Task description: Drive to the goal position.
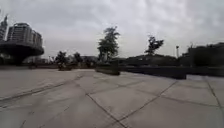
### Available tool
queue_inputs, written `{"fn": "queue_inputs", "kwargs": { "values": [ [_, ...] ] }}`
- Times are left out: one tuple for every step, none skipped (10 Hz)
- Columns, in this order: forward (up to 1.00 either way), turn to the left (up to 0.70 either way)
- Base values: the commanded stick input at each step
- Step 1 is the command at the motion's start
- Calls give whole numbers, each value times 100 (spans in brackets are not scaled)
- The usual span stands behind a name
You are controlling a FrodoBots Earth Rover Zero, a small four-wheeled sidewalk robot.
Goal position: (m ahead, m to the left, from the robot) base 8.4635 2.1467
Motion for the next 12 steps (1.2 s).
{"fn": "queue_inputs", "kwargs": {
  "values": [
    [100,-37],
    [100,-37],
    [100,-37],
    [100,-37],
    [100,-16],
    [100,3],
    [100,3],
    [100,3],
    [100,3],
    [100,3],
    [100,3],
    [100,3]
  ]
}}
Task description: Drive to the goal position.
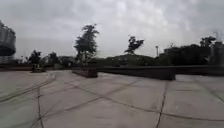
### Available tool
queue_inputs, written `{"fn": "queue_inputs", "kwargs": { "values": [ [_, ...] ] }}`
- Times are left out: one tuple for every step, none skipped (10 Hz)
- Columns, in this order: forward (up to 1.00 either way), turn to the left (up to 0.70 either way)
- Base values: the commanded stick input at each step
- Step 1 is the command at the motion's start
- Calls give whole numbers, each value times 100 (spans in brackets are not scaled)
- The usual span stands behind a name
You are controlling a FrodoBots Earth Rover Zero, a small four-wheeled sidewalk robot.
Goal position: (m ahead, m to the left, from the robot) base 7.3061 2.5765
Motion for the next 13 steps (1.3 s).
{"fn": "queue_inputs", "kwargs": {
  "values": [
    [100,3],
    [100,3],
    [100,3],
    [100,3],
    [100,3],
    [100,3],
    [100,3],
    [100,3],
    [100,3],
    [100,3],
    [100,3],
    [100,3],
    [100,3]
  ]
}}
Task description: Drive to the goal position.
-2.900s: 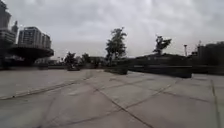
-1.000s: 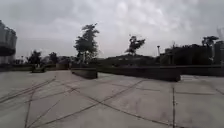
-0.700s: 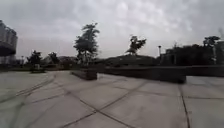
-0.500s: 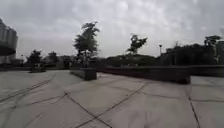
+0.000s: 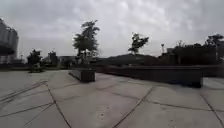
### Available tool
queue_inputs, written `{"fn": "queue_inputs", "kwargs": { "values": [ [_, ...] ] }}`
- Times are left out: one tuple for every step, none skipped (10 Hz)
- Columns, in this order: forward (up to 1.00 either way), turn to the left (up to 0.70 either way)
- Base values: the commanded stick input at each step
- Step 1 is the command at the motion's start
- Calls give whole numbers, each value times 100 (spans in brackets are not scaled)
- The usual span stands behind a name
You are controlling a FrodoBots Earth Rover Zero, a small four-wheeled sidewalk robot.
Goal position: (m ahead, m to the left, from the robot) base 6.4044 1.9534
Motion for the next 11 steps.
{"fn": "queue_inputs", "kwargs": {
  "values": [
    [100,3],
    [100,3],
    [100,3],
    [100,3],
    [100,3],
    [100,3],
    [100,3],
    [100,3],
    [100,3],
    [100,3],
    [100,3]
  ]
}}
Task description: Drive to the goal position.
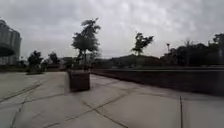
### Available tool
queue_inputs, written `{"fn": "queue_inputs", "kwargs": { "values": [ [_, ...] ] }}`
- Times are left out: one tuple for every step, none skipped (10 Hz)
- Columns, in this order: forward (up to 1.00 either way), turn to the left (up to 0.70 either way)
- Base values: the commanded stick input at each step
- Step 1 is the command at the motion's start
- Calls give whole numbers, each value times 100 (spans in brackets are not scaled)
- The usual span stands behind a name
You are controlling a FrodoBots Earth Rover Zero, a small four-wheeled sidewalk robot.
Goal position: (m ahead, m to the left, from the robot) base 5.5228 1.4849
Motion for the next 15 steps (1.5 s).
{"fn": "queue_inputs", "kwargs": {
  "values": [
    [100,3],
    [100,3],
    [100,3],
    [100,3],
    [100,3],
    [100,3],
    [100,3],
    [100,3],
    [100,3],
    [100,3],
    [100,3],
    [100,3],
    [100,3],
    [100,3],
    [100,3]
  ]
}}
